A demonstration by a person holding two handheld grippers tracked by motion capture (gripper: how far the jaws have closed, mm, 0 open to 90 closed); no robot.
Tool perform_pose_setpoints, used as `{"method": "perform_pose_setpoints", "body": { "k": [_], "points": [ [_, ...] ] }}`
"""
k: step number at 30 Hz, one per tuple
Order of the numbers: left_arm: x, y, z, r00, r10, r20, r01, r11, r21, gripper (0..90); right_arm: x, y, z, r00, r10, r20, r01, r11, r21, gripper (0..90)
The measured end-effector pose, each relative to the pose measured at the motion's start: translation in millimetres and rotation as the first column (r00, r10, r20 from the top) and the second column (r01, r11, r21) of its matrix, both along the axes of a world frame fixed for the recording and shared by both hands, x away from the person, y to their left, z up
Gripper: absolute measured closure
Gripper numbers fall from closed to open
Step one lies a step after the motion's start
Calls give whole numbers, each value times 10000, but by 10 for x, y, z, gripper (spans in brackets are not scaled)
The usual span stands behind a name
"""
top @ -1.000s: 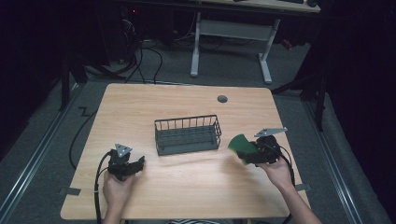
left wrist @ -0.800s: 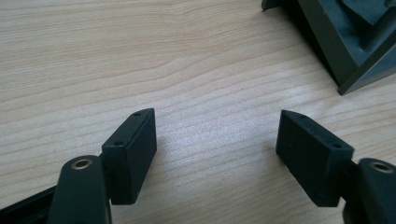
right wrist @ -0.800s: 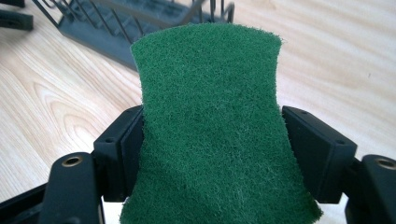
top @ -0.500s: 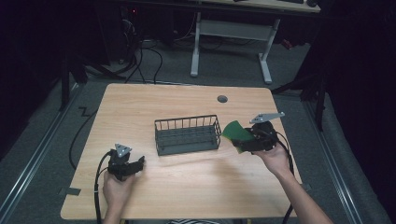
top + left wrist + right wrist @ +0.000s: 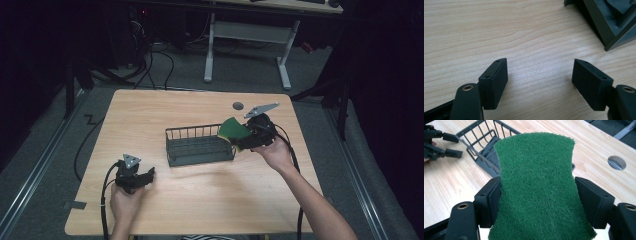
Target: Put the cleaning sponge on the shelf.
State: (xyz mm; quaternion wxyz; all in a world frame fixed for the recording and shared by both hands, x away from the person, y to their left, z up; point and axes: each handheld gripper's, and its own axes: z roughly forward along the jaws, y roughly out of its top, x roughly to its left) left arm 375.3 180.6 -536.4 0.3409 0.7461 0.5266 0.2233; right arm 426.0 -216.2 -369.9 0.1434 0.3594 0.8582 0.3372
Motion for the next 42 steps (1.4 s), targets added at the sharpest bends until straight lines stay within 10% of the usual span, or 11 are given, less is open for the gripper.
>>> {"method": "perform_pose_setpoints", "body": {
  "k": [27, 42],
  "points": [
    [-1, 1, 0, 10000, 0, 2, 0, 10000, -10, 295, 531, 551, -117, 9977, -120, -665, 99, 9994, -332, 264],
    [0, 12, 1, 10000, -4, -10, 4, 10000, -60, 297, 630, 717, -306, 9977, -516, -437, 449, 9886, -1435, 263]
  ]
}}
